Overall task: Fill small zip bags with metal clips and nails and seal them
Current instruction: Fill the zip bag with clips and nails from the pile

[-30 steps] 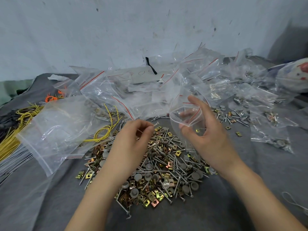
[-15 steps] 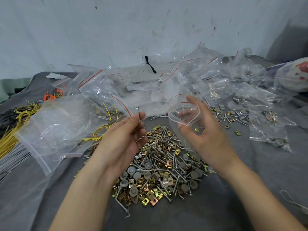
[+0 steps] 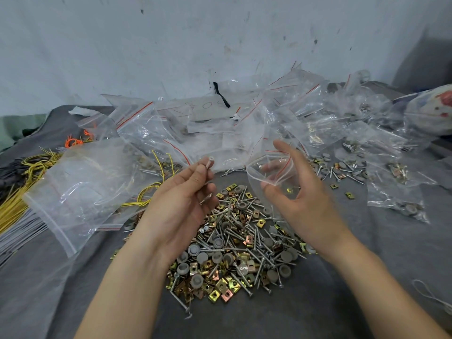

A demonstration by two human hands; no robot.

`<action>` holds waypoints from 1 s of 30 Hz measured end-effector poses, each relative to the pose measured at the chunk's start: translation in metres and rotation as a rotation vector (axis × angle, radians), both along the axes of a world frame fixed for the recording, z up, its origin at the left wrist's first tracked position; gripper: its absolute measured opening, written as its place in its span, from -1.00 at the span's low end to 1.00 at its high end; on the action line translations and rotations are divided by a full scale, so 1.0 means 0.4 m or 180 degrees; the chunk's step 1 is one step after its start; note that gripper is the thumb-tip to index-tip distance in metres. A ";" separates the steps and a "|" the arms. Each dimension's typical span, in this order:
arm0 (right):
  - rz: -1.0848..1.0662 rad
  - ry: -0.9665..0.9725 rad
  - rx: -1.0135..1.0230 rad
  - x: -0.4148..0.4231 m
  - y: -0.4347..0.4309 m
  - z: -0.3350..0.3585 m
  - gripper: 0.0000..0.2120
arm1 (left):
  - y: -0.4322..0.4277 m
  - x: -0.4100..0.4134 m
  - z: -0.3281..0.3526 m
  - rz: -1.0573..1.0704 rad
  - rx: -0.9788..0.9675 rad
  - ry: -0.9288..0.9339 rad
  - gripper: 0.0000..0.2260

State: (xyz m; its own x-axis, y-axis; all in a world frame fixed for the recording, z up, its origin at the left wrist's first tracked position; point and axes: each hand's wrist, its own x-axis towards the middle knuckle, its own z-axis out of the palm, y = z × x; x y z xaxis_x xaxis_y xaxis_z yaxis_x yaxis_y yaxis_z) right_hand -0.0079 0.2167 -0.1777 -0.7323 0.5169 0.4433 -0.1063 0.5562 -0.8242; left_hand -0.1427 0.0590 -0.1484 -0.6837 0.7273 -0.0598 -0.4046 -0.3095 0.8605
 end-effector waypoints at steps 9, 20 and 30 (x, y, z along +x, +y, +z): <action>0.0030 -0.0085 0.0067 -0.002 -0.012 -0.004 -0.36 | 0.019 0.031 0.032 0.1165 -0.0734 0.2917 -0.77; -0.0016 -0.0078 0.0037 0.001 -0.011 -0.002 -0.35 | 0.031 0.047 0.030 0.0941 -0.0923 0.3468 -0.85; -0.0061 -0.0074 -0.0001 0.001 -0.011 0.002 -0.37 | -0.007 0.010 -0.040 -0.0332 -0.2620 0.4545 -0.80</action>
State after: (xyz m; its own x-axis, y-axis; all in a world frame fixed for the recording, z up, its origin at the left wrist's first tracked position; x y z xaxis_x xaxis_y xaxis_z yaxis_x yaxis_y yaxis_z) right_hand -0.0076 0.2123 -0.1769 -0.7324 0.5311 0.4261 -0.0763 0.5578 -0.8265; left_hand -0.1386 0.0562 -0.1645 -0.4750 0.8642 0.1661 0.8195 0.3656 0.4414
